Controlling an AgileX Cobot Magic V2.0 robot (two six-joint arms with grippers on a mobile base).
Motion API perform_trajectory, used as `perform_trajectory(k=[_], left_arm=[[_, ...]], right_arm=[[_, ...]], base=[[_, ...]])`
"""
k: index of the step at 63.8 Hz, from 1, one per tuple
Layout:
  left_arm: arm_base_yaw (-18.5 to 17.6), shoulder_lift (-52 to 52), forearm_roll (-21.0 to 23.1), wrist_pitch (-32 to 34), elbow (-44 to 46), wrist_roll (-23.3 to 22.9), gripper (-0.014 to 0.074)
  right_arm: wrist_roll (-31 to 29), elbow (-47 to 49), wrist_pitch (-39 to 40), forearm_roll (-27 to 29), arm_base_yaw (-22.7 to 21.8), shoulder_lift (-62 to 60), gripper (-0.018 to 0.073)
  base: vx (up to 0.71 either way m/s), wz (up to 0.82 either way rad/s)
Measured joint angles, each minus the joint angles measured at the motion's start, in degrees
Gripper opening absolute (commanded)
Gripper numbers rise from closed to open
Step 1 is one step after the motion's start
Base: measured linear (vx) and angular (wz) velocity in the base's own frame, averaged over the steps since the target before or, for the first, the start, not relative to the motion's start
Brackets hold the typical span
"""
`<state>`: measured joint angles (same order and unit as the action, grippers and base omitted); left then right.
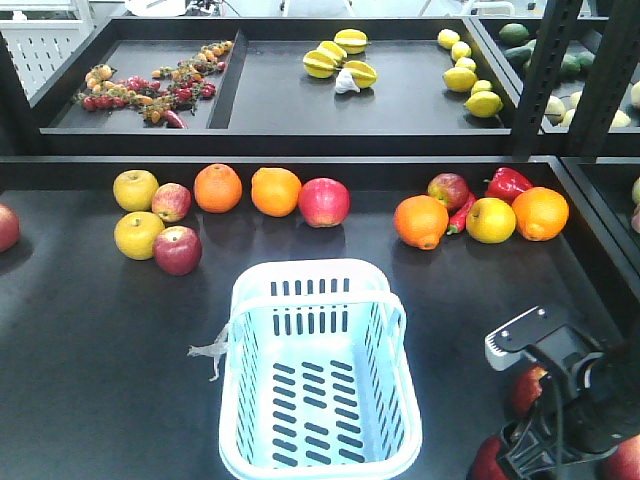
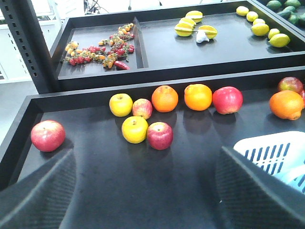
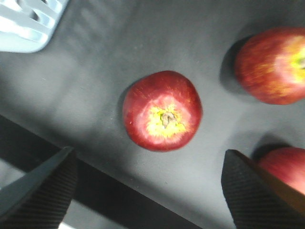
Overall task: Pick three apples into basket with both arms
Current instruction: 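Close the right gripper on the red apple and lift it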
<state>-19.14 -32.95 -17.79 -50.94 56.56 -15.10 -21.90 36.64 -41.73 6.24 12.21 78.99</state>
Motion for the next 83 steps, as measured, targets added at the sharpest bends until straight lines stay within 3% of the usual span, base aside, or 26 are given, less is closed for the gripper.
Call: perform_trajectory(k=[52,61,71,83], left_arm=[[0.0,0.0,0.0,0.0,0.0,0.0,0.0569],[0.0,0.0,0.0,0.0,0.0,0.0,0.0569],[0.0,0.0,0.0,0.0,0.0,0.0,0.0569],[0.0,0.0,0.0,0.0,0.0,0.0,0.0569]], right_arm=[[0.0,0.3,15.0,-0.1,0.0,23.2,0.0584],[0.0,0.6,15.3,-0.2,0.0,24.0,0.0510],[0.7,0.6,15.2,-0.2,0.0,24.0,0.0368],[7.4,0.6,14.9,-0.2,0.0,24.0,0.0296]], base=[[0.00,0.00],[0.00,0.00],[0.00,0.00],[0.00,0.00]])
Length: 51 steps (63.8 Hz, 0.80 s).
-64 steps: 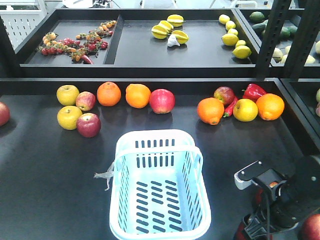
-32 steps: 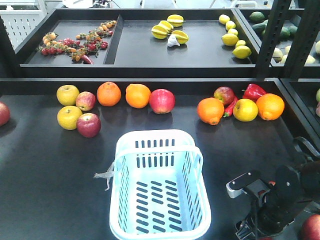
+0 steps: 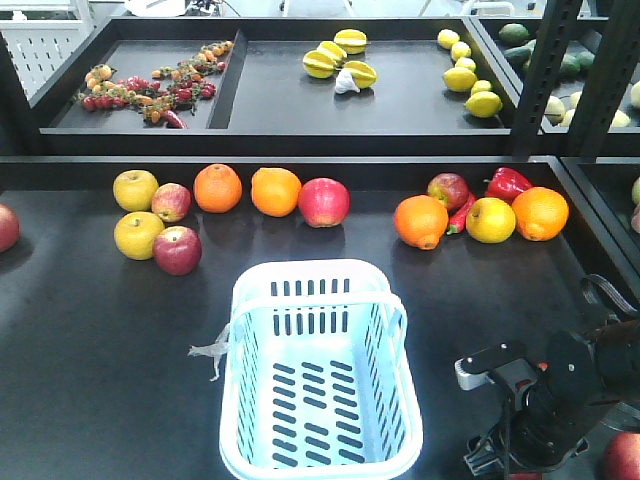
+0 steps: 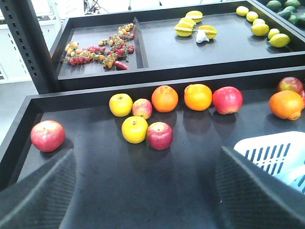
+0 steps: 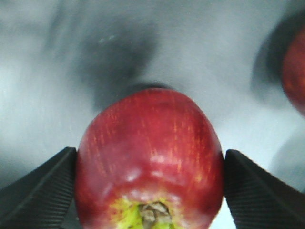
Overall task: Pick three apples into basket with both arms
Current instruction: 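Close the right gripper on the red apple and lift it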
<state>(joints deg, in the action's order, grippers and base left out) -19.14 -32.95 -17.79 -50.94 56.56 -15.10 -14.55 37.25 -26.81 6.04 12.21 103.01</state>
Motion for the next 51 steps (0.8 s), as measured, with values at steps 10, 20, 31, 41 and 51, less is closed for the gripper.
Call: perform_trajectory(k=[10,20,31,41,51], left_arm=[[0.0,0.0,0.0,0.0,0.0,0.0,0.0569],[0.0,0.0,0.0,0.0,0.0,0.0,0.0569],[0.0,0.0,0.0,0.0,0.0,0.0,0.0569],[0.0,0.0,0.0,0.0,0.0,0.0,0.0569],[0.0,0.0,0.0,0.0,0.0,0.0,0.0569]], right_arm=[[2.4,0.0,-2.3,0.0,0.0,-1.0,0.0296],[3.0,-0.1,-4.7,0.1,0.0,-6.8,0.0296],[3.1,-0.1,-8.5,0.6,0.0,-17.0,0.0296],[2.6,-0.3,-13.8,3.4,0.0,-27.9,0.0296],[-0.7,-0.6,-17.4,10.7,0.0,-37.9,0.0296]], base=[[0.00,0.00],[0.00,0.00],[0.00,0.00],[0.00,0.00],[0.00,0.00]])
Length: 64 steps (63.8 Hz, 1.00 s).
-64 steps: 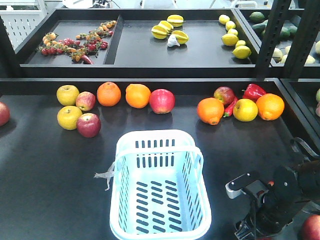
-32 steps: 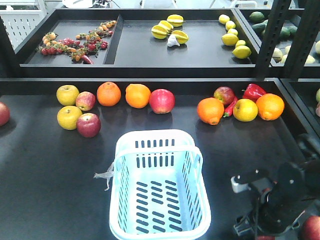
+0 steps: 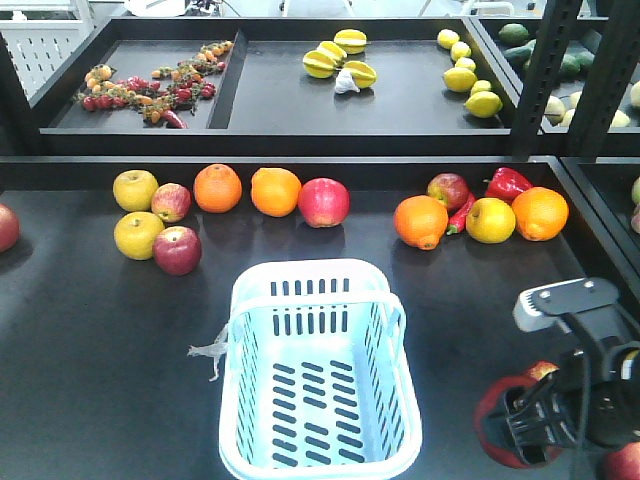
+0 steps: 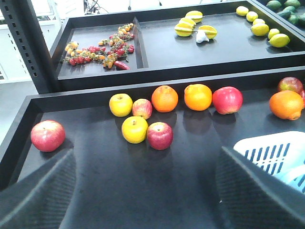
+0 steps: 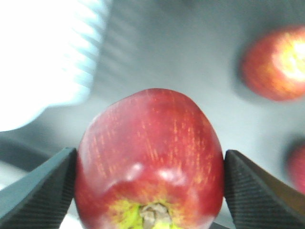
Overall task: Pick three apples into basket with both arms
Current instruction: 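Close the right gripper on the red apple and lift it, then carry the apple over the basket and open the right gripper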
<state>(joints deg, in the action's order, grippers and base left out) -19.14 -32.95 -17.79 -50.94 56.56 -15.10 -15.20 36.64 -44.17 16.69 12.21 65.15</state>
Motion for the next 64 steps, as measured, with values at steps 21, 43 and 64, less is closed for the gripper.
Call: perform_trajectory(k=[21,43,64], left_arm=[[0.0,0.0,0.0,0.0,0.0,0.0,0.0569],[0.0,0.0,0.0,0.0,0.0,0.0,0.0569],[0.0,0.0,0.0,0.0,0.0,-0.1,0.0569]], right_arm=[[-21.6,-0.1,-0.4,29.4,0.0,-9.7,0.0296],[-42.8,-0.1,1.0,49.0,0.0,-1.9,0.0296],[-51.1,-0.1,1.3,51.5,0.0,8.2,0.0296]], base=[[0.00,0.00],[0.00,0.00],[0.00,0.00]])
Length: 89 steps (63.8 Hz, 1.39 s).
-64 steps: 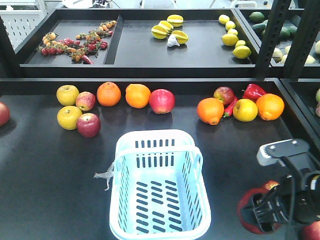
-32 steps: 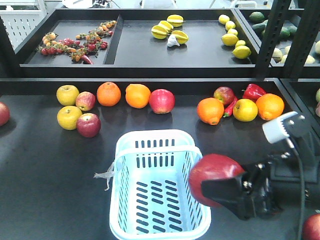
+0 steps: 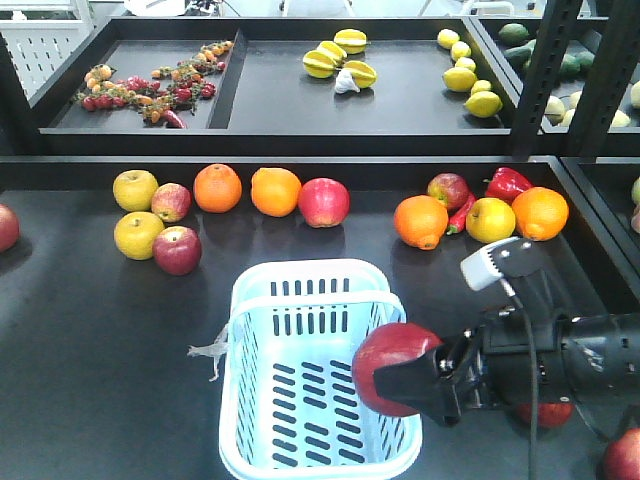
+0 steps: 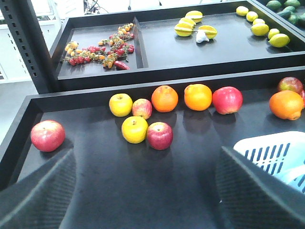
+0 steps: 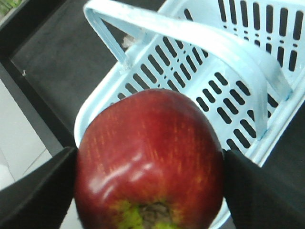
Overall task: Pick three apples into basket with both arms
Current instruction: 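Carry the apple over the basket and open the right gripper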
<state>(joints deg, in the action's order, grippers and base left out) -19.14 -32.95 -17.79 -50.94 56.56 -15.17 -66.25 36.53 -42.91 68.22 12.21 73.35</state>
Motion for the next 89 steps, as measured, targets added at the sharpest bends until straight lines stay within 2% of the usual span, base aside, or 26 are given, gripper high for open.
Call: perform_trajectory(k=[13,30,37,43,50,58,74,89], left_arm=[[0.0,0.0,0.0,0.0,0.0,0.0,0.0569],[0.0,0.0,0.0,0.0,0.0,0.0,0.0569],[0.0,0.0,0.0,0.0,0.0,0.0,0.0569],[0.0,0.0,0.0,0.0,0.0,0.0,0.0569],[0.0,0.0,0.0,0.0,0.0,0.0,0.0569],[0.0,0.0,0.0,0.0,0.0,0.0,0.0569],[0.0,0.0,0.0,0.0,0.0,0.0,0.0569],[0.0,0.0,0.0,0.0,0.0,0.0,0.0569]], right_arm=[[-6.1,0.0,0.5,1.7,0.0,3.4,0.0296],[-19.4,0.0,1.1,6.8,0.2,5.0,0.0296],[-26.6,0.0,2.8,8.8,2.5,5.0,0.0300],[-31.0,0.0,5.7,9.2,6.4,5.0,0.0307],[-32.4,0.0,11.7,9.6,10.2,5.0,0.0335],[-32.5,0.0,16.5,10.0,11.6,5.0,0.0405],[-32.5,0.0,16.5,10.3,11.8,5.0,0.0586],[-32.5,0.0,16.2,10.5,11.8,5.0,0.0603]], base=[[0.00,0.00],[0.00,0.00],[0.00,0.00],[0.00,0.00],[0.00,0.00],[0.00,0.00],[0.00,0.00],[0.00,0.00]])
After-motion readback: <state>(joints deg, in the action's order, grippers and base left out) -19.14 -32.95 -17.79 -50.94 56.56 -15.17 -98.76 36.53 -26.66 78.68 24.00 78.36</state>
